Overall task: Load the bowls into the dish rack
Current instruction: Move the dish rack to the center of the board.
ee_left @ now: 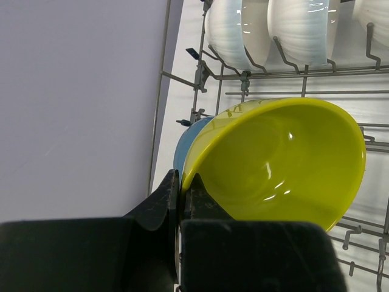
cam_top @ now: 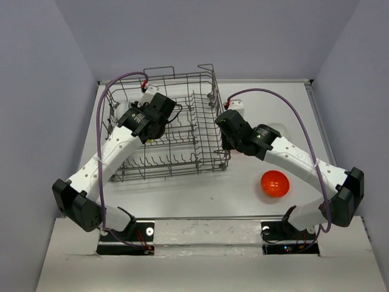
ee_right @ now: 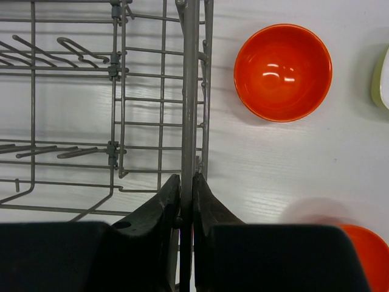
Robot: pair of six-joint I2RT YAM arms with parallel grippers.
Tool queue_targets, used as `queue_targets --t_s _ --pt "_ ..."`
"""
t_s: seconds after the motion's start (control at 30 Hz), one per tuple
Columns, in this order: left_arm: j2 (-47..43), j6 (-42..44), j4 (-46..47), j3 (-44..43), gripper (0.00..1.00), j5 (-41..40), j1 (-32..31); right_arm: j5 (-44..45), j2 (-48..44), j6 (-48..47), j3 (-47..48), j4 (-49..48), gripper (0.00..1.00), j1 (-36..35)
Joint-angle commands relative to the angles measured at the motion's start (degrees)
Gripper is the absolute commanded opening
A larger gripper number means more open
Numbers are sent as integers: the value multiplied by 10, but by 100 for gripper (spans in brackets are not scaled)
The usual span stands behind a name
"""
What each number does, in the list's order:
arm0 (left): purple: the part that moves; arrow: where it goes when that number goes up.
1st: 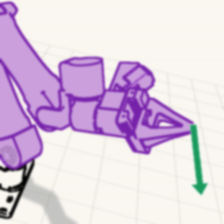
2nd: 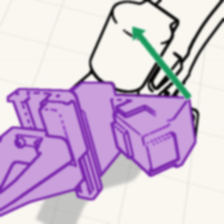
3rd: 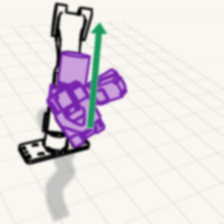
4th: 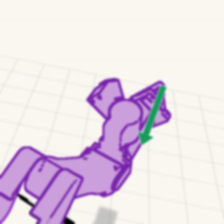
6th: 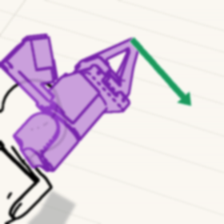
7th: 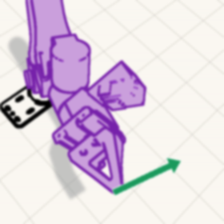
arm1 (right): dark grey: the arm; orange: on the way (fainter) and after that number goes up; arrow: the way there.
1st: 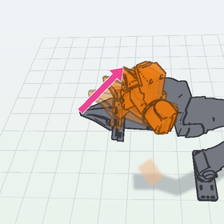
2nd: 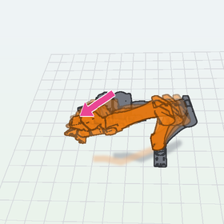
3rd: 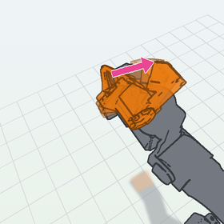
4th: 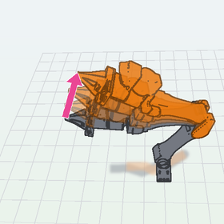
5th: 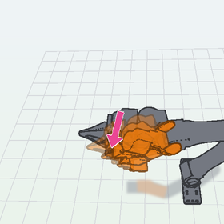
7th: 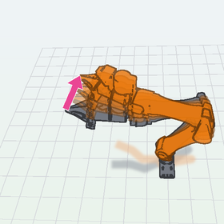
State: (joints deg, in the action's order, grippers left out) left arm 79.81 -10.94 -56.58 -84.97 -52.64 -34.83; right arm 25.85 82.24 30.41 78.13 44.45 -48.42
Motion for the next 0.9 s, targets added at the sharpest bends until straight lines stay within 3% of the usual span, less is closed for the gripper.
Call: queue_targets --t_s 0.0,0.4,0.87 --pt "-12 8 3 -9 0 -14 -4 -23 0 66 -46 27 1 1" --pt "-13 14 5 -15 0 -11 -9 -24 5 185 -73 -89 1 1" --pt "-15 23 14 -6 0 -13 -10 -7 80 214 -10 -135 1 1"
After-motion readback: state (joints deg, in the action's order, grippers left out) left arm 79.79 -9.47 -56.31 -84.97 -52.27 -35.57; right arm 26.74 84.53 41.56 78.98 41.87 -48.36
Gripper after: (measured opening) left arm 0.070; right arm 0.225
